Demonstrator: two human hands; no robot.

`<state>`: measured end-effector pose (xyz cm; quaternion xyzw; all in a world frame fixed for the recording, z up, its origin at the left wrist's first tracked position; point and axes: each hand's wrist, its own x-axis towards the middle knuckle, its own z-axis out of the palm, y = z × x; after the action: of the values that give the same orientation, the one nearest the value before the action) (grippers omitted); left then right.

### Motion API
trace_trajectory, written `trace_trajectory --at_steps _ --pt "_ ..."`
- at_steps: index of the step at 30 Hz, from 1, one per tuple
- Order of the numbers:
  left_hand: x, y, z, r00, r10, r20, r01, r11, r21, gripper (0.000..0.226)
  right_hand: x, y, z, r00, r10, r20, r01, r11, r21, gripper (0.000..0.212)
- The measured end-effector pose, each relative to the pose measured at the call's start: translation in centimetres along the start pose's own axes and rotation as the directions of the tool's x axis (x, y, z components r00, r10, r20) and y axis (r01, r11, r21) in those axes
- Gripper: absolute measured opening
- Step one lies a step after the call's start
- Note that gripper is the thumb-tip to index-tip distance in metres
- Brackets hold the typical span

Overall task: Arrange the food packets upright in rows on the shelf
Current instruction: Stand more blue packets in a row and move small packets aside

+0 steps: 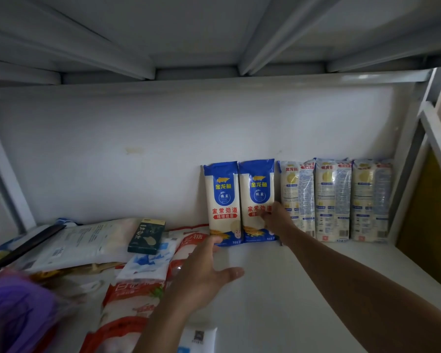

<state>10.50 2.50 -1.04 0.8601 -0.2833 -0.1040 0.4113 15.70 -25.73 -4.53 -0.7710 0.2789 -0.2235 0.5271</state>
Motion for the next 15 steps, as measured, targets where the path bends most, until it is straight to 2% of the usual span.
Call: trace_trajectory --at_steps 6,15 --pt "-0.1 0.7 0.5 1.000 -0.005 0.019 0.005 1.000 0.006 0.087 0.4 -0.5 -0.3 0.980 0.172 0.101 -0.174 0.985 0.009 0.040" --pt "-0.2 1.4 1.1 0.999 -0.002 0.037 0.001 0.999 0.034 0.088 -0.2 -0.5 -0.4 0.976 0.168 0.136 -0.174 0.984 0.026 0.043"
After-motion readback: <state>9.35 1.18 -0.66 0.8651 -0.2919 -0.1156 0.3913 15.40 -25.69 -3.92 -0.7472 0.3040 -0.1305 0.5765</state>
